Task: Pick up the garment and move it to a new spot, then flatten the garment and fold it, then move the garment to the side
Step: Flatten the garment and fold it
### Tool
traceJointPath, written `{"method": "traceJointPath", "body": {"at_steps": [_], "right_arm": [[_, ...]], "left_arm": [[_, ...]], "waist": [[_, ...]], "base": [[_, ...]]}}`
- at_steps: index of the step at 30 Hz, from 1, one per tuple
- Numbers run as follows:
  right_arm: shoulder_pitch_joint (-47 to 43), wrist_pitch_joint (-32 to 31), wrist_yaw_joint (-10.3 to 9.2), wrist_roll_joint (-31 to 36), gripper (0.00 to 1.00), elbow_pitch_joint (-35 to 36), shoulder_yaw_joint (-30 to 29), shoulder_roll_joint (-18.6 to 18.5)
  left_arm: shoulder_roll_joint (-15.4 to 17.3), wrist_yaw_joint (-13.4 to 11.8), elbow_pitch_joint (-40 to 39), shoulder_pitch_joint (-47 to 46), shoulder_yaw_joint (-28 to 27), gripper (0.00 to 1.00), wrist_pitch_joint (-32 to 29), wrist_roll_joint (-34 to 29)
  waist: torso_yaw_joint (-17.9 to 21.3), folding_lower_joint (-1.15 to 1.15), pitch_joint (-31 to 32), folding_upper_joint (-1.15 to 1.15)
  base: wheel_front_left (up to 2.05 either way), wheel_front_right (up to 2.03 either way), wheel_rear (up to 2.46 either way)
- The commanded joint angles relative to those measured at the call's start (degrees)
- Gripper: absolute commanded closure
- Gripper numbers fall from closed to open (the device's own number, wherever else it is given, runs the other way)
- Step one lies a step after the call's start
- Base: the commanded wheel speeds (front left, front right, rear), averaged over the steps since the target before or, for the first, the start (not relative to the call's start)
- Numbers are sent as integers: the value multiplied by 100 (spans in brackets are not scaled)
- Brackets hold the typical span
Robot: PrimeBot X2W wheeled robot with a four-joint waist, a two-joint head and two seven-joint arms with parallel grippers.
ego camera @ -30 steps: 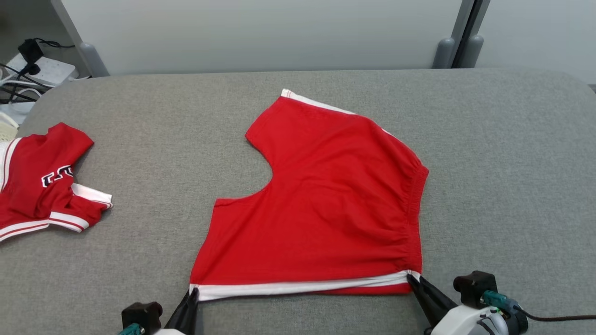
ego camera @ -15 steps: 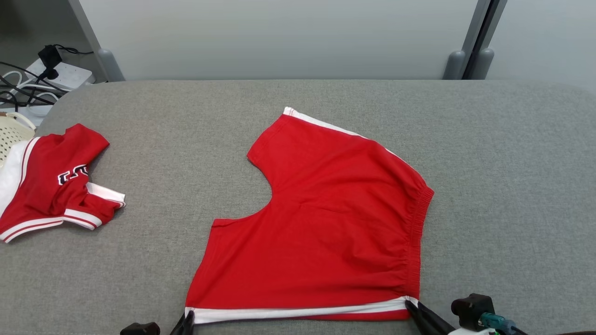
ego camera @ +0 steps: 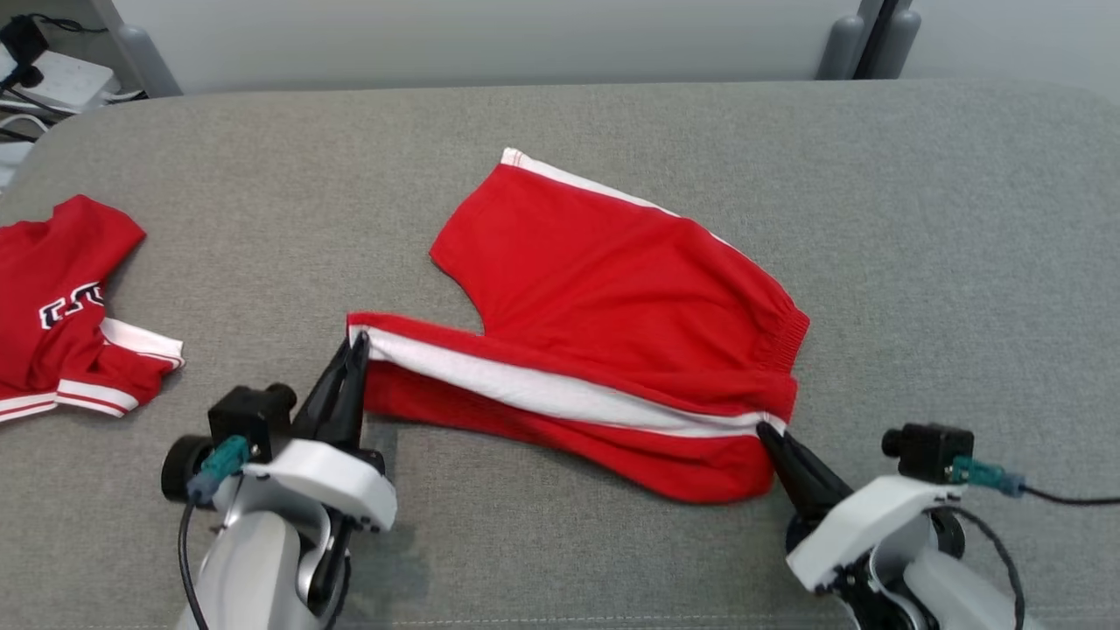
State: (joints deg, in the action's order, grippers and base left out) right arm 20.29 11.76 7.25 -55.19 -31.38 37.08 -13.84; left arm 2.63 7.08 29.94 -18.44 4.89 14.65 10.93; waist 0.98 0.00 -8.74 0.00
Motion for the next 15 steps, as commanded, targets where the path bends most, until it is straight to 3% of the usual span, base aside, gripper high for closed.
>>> {"method": "traceJointPath", "body": {"at_steps": [1, 7, 15], "right_arm": [[160, 6, 24, -82, 100, 174, 82, -74], [950, -246, 24, -1513, 100, 594, 149, -178], [1836, -339, 24, -2483, 100, 591, 112, -184]], "left_arm": [[139, 39, -105, -258, -156, 100, 35, -48], [321, 15, 404, -1346, -153, 100, 35, -224], [379, -257, 1355, -2726, -76, 100, 35, -538]], "waist": [[113, 0, -139, 0], [375, 0, -646, 0], [652, 0, -1317, 0]], "base": [[0, 0, 0], [0, 0, 0], [0, 0, 0]]}}
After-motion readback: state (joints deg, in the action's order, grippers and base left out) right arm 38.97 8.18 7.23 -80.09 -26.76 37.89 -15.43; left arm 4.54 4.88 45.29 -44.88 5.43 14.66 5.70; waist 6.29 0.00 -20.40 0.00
